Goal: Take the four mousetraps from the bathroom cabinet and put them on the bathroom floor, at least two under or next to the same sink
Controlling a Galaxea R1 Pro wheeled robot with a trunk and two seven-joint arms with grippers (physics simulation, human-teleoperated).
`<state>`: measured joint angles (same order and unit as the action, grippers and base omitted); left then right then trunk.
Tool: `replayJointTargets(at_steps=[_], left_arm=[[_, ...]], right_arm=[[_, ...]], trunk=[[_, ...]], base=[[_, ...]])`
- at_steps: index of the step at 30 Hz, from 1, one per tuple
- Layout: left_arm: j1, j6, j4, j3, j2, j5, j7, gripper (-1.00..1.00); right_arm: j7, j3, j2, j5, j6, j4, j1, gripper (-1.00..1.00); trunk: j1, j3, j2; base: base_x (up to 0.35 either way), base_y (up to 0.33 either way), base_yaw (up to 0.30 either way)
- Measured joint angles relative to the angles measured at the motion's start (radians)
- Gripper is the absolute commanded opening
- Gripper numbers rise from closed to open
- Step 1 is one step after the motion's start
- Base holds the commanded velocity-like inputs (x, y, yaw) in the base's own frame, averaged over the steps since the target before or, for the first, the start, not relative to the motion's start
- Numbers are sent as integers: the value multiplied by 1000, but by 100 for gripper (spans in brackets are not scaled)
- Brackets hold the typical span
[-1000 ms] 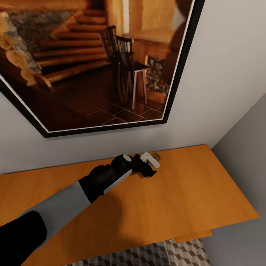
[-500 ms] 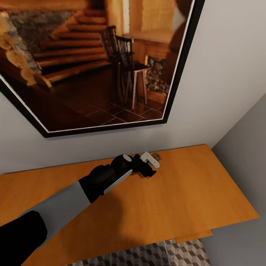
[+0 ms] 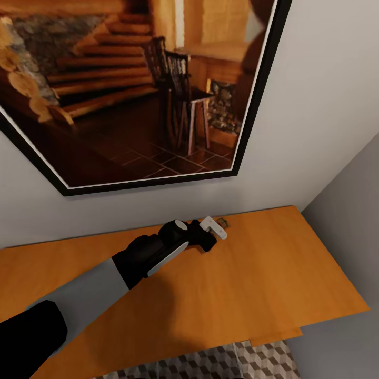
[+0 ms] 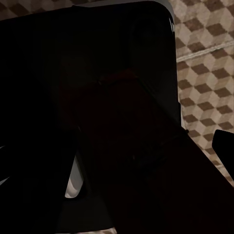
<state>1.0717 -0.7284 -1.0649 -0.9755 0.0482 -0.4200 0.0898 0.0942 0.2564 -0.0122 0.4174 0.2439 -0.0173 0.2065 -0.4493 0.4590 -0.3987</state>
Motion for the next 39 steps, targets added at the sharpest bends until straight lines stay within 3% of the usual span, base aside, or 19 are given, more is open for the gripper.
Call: replayJointTargets(at_steps=[7,27,39], left_arm=[[0,0,-1,0,0,-11,-3,-100],[0,-2,1,-3,5,-2,-5,-100],[0,-4,-53,-3,6,-6,-4,-100]], right_arm=[[1,0,0,0,0,0,0,-100],[1,0,0,0,1,0,0,-100],[-4,0,0,0,1,0,0,-100]], trunk=[[0,0,0],[0,0,0],[0,0,0]], base=[[0,0,0],[0,0,0],[0,0,0]])
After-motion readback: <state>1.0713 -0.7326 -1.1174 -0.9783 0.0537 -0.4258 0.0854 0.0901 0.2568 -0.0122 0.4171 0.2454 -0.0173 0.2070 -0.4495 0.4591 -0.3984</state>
